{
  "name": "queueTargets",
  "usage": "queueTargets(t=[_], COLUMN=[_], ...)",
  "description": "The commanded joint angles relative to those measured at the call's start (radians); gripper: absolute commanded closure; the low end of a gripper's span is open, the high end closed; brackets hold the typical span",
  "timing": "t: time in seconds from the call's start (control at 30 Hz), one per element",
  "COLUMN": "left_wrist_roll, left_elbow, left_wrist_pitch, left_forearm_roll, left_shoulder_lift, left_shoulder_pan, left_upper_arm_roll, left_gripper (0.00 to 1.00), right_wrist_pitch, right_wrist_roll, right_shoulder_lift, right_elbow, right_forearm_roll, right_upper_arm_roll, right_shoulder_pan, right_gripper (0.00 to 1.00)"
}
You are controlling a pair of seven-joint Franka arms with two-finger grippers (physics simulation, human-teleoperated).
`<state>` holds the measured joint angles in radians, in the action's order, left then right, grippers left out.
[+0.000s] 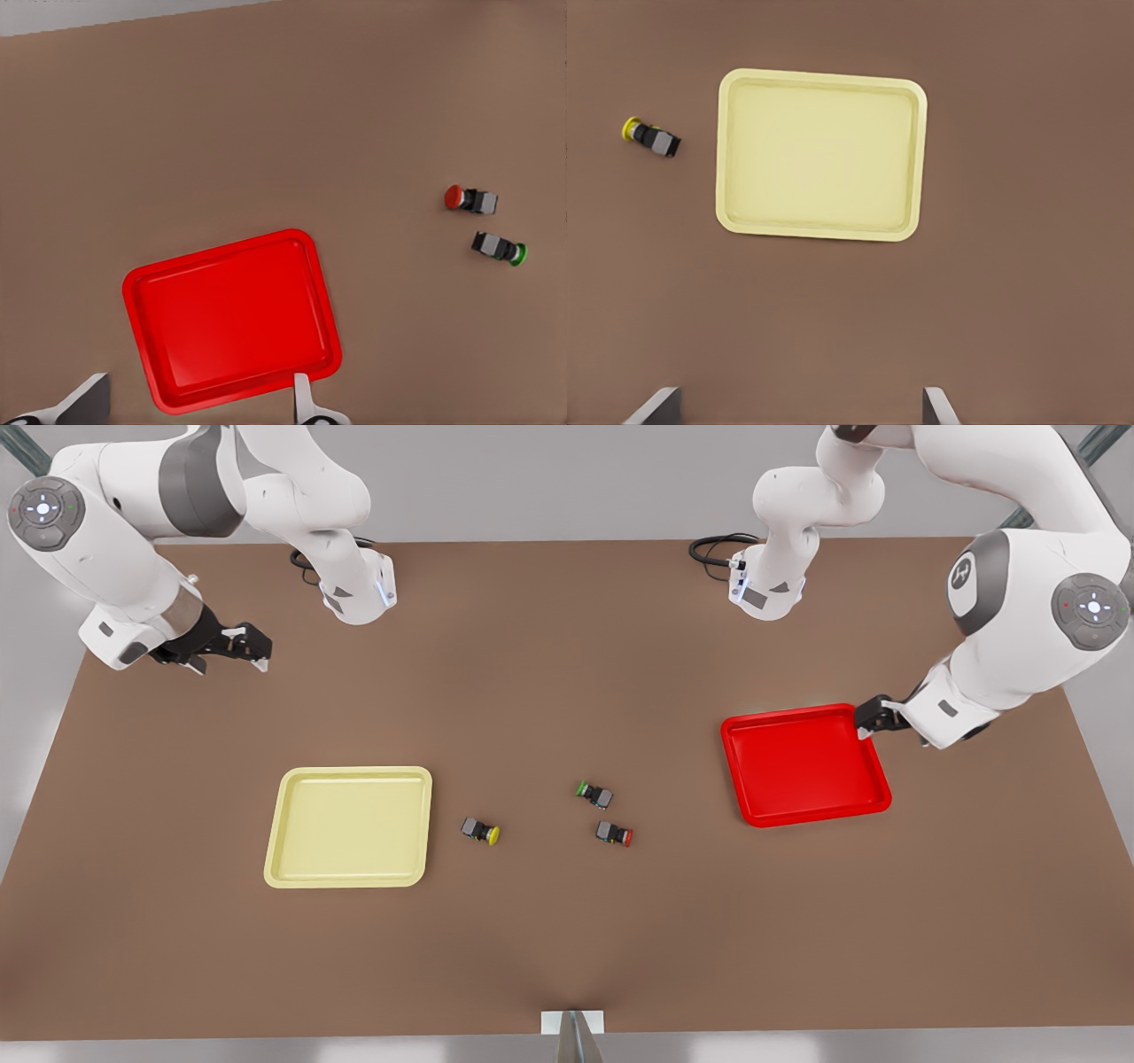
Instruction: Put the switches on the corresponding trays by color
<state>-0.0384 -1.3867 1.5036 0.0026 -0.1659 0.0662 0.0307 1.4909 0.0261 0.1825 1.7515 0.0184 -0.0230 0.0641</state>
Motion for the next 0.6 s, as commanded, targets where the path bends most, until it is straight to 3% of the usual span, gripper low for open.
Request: queueTargets(t=[0.0,0.13,0.27,0.33,0.43,0.5,0.57], left_wrist_roll=[0.000,0.006,0.316,0.664,1.132,1.406,1.677], left_elbow=[0.000,0.000,-0.008,0.011,0.215,0.359,0.370], left_wrist_pitch=[-0.003,-0.011,0.027,0.067,0.098,0.125,0.257], left_forearm_roll=[0.004,-0.006,-0.018,-0.030,-0.029,-0.026,-0.023], left_shoulder_lift=[0.000,-0.004,-0.072,-0.144,-0.334,-0.463,-0.524], left_shoulder_pan=[-0.003,-0.003,0.032,0.032,0.076,0.144,0.222], left_upper_arm_roll=[0.000,0.001,0.063,0.133,0.193,0.192,0.181], left_gripper=[0.00,0.00,0.00,0.00,0.00,0.00,0.00], right_wrist_pitch=[0.000,0.006,0.115,0.225,0.244,0.284,0.325], right_wrist_roll=[0.000,-0.002,-0.012,-0.087,-0.383,-0.408,-0.433], right_shoulder_lift=[-0.001,-0.038,-0.213,-0.360,-0.537,-0.604,-0.805], right_elbow=[0.000,-0.017,-0.102,-0.210,-0.339,-0.371,-0.529], right_forearm_roll=[0.000,-0.034,-0.058,-0.052,-0.011,0.020,0.046], right_upper_arm_roll=[0.000,-0.003,-0.159,-0.316,-0.364,-0.364,-0.362], right_shoulder_pan=[-0.001,0.002,0.003,0.002,0.002,0.037,0.109], right_gripper=[0.00,0.00,0.00,0.00,0.00,0.00,0.00])
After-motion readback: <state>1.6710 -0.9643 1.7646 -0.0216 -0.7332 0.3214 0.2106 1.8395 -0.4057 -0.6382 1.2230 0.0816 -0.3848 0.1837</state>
